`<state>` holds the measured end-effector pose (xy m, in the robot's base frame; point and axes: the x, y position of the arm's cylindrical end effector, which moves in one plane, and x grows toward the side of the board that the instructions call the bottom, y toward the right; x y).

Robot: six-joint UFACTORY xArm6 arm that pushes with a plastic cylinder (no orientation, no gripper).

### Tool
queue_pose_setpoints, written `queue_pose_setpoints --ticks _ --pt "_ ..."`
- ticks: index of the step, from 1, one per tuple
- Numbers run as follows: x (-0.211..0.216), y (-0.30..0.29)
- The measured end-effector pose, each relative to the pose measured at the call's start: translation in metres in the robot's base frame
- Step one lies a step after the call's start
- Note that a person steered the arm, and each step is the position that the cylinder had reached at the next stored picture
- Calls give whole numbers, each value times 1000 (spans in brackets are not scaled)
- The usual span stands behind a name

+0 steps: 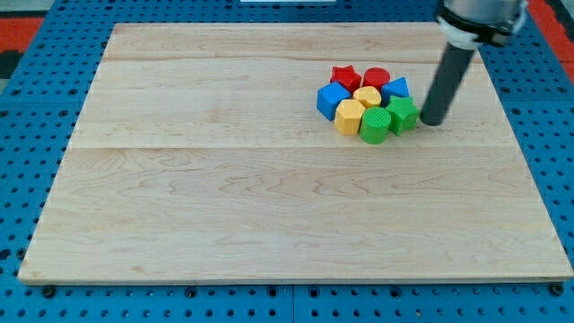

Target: Push the triangle into the yellow blocks

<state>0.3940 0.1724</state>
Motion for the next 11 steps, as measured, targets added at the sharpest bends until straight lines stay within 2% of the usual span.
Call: queue_pose_setpoints --ticks 1,2,3,4,5,6,7,9,11 --pt "3 -37" --pt "9 -3" --pt "-10 40" --pt "-47 68" --pt "-124 28" --pt "-132 -1" --pt "-75 -2" --pt "-7 28" --pt "-49 14"
